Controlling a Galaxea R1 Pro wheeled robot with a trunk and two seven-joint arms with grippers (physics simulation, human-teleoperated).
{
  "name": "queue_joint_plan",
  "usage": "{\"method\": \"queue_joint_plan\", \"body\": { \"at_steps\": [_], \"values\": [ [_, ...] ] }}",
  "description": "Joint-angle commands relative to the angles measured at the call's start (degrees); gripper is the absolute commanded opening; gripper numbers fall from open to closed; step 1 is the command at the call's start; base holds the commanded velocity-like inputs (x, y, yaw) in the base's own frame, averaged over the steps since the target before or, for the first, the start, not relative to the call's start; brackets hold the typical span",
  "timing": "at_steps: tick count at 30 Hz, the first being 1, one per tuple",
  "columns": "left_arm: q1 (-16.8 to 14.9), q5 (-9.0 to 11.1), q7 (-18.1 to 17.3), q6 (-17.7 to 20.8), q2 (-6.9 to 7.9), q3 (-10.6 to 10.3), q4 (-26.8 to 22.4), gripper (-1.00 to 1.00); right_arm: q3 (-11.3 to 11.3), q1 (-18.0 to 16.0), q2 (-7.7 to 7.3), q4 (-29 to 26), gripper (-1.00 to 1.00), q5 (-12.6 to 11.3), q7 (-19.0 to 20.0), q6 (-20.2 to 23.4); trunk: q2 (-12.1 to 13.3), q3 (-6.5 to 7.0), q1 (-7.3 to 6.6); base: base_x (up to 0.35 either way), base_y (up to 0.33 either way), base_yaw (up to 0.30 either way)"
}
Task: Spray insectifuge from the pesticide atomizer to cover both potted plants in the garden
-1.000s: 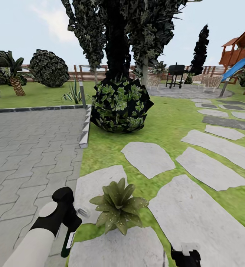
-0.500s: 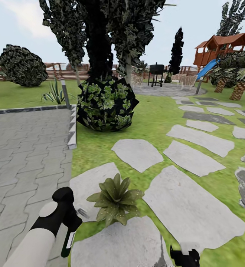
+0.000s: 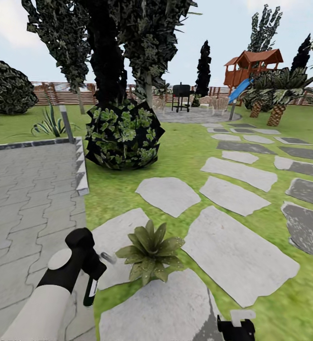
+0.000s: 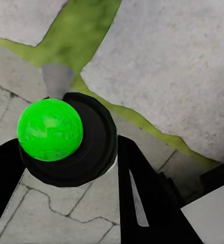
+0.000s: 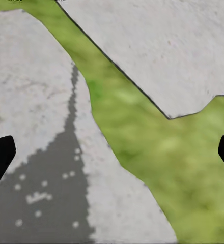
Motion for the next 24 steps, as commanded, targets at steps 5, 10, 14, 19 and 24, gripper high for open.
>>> {"method": "queue_joint_plan", "body": {
  "at_steps": [5, 10, 14, 19, 24],
  "values": [
    [-0.06, -0.55, -0.59, 0.53, 0.08, -0.14, -0.04, -1.0, -0.39, -0.04, 0.02, 0.1, 1.0, 0.61, -0.4, -0.19, -0.02, -0.05, -0.01, 0.162, 0.195, -0.002],
    [0.69, -0.46, -0.73, -3.71, 0.56, -3.04, 0.03, -1.0, -0.39, -0.04, 0.08, 0.08, 1.0, 0.44, -0.55, -0.19, -0.02, -0.05, -0.01, 0.017, 0.018, -0.092],
    [0.76, -0.46, -0.77, -4.78, 0.72, -3.37, 0.67, -1.0, -0.39, -0.03, 0.06, 0.05, 1.0, 0.35, -0.63, -0.19, -0.02, -0.05, -0.01, 0.001, 0.001, -0.247],
    [0.76, -0.43, -0.77, -4.93, 0.99, -3.24, 0.92, -1.0, -0.39, -0.01, 0.05, 0.13, 1.0, 0.33, -0.64, -0.19, -0.02, -0.05, -0.01, 0.0, 0.0, -0.26],
    [0.62, -0.56, -0.63, -5.09, 0.77, -3.5, 0.98, -1.0, -0.39, -0.02, 0.05, 0.13, 1.0, 0.33, -0.65, -0.19, -0.02, -0.05, -0.01, 0.0, 0.104, -0.223]
  ]
}}
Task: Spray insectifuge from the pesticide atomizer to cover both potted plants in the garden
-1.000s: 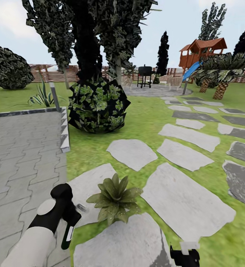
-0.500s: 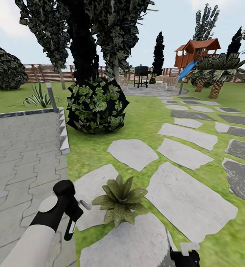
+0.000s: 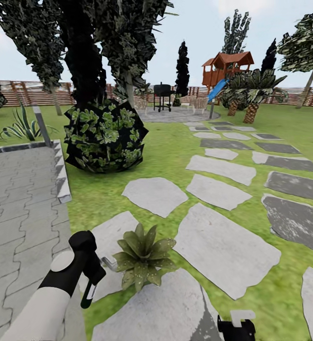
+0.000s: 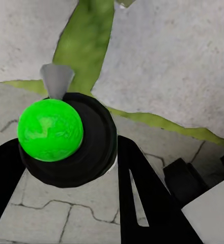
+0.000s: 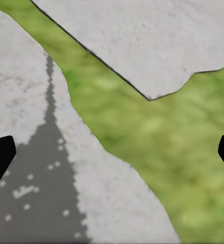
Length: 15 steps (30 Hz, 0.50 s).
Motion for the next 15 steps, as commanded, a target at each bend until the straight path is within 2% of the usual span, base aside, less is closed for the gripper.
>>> {"method": "queue_joint_plan", "body": {
  "at_steps": [1, 10, 15],
  "values": [
    [-0.1, -0.55, -0.6, 0.59, -0.16, 0.01, -0.05, -1.0, -0.4, -0.06, 0.0, 0.14, 1.0, 0.61, -0.24, -0.19, -0.02, -0.05, -0.01, 0.0, 0.272, -0.053],
    [-0.07, -0.7, -0.55, 0.66, -0.68, 0.09, -0.08, -1.0, -0.48, -0.04, 0.0, 0.11, 1.0, 0.6, -0.24, -0.19, -0.02, -0.05, -0.01, 0.03, 0.301, -0.016],
    [-0.06, -0.77, -0.46, 0.75, -0.74, 0.09, -0.19, -1.0, -0.49, -0.05, 0.0, 0.16, 1.0, 0.6, -0.24, -0.19, -0.02, -0.05, -0.01, 0.001, 0.315, -0.213]
  ]
}}
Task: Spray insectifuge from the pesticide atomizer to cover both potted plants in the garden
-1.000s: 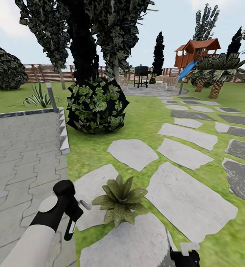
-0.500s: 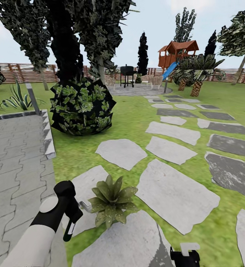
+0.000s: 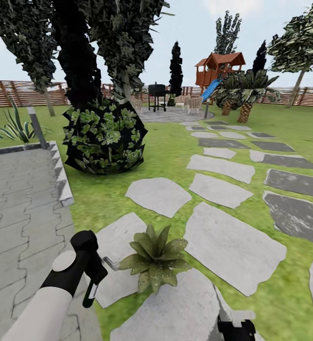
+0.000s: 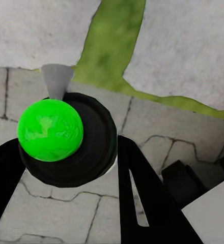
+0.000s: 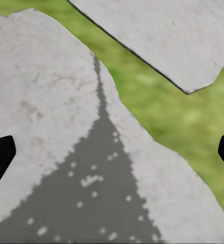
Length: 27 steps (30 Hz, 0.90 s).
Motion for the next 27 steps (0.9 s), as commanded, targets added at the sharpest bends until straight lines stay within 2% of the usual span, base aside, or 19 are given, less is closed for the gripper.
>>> {"method": "queue_joint_plan", "body": {
  "at_steps": [1, 15, 16, 21, 25, 27],
  "values": [
    [-0.01, -0.51, -0.56, 0.61, -0.02, 0.05, -0.09, -1.0, -0.4, -0.08, 0.0, 0.09, 1.0, 0.59, -0.25, -0.2, -0.02, -0.05, -0.01, 0.0, 0.323, -0.257],
    [0.3, -0.28, -0.47, 0.59, -0.49, 0.13, -0.65, -1.0, -0.39, -0.04, 0.0, 0.1, 1.0, 0.61, -0.25, -0.2, -0.02, -0.05, -0.01, 0.101, 0.331, -0.262],
    [0.32, -0.26, -0.47, 0.57, -0.67, -0.56, -0.65, -1.0, -0.4, -0.03, -0.04, 0.09, 1.0, 0.61, -0.25, -0.2, -0.02, -0.05, -0.01, 0.155, 0.328, -0.262],
    [0.34, -0.05, -0.67, 1.08, -1.07, -6.68, -0.71, -1.0, -0.4, -0.05, -0.12, 0.04, 1.0, 0.61, -0.33, -0.26, -0.02, -0.05, -0.01, 0.101, 0.183, -0.195],
    [0.41, 0.16, -1.86, 0.95, -1.33, -7.6, -0.73, -1.0, -0.4, -0.04, -0.26, 0.1, 1.0, 0.75, -0.23, -0.28, -0.02, -0.05, -0.01, 0.008, 0.013, -0.019],
    [0.36, 0.18, -3.89, 0.89, -1.12, -7.63, -0.81, -1.0, -0.4, -0.04, -0.4, 0.12, 1.0, 0.78, -0.24, -0.28, -0.02, -0.05, -0.01, 0.001, 0.001, -0.002]
  ]
}}
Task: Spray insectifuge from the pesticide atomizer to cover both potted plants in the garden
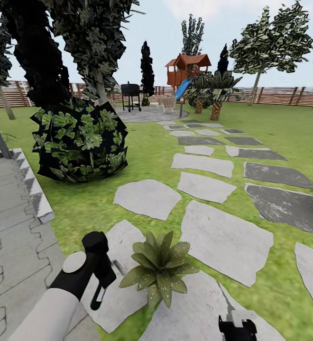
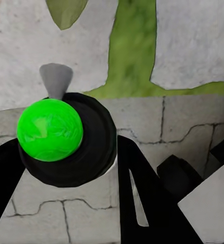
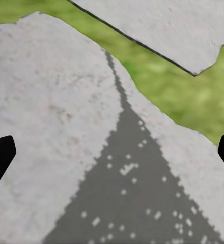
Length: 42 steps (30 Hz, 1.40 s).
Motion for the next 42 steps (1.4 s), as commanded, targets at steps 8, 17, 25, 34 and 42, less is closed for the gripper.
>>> {"method": "queue_joint_plan", "body": {
  "at_steps": [8, 17, 25, 34, 42],
  "values": [
    [-0.06, -0.47, -1.5, 0.66, 0.46, 0.2, -0.05, -1.0, -0.4, -0.03, 0.21, 0.02, 1.0, 0.54, -0.31, -0.18, -0.02, -0.05, -0.01, 0.0, 0.0, -0.001],
    [-0.06, -0.56, -1.5, 0.68, 0.39, 0.06, -0.02, -1.0, -0.4, -0.03, 0.23, 0.02, 1.0, 0.53, -0.31, -0.16, -0.02, -0.05, -0.01, -0.215, 0.171, -0.081],
    [-0.05, -0.56, -1.5, 0.68, 0.39, 0.06, 0.03, -1.0, -0.39, -0.07, 0.23, 0.07, 1.0, 0.53, -0.23, -0.15, -0.02, -0.05, -0.01, -0.071, 0.287, -0.267],
    [1.63, -0.64, -0.96, 0.85, 0.74, 0.22, 0.94, -1.0, -0.4, -0.05, 0.23, 0.04, 1.0, 0.53, -0.28, -0.15, -0.02, -0.05, -0.01, -0.001, 0.301, -0.19],
    [2.74, -0.56, -0.83, 0.95, 0.72, 0.26, 0.92, -1.0, -0.4, -0.07, 0.23, 0.07, 1.0, 0.52, -0.22, -0.15, -0.02, -0.05, -0.01, 0.098, 0.216, -0.154]
  ]
}}
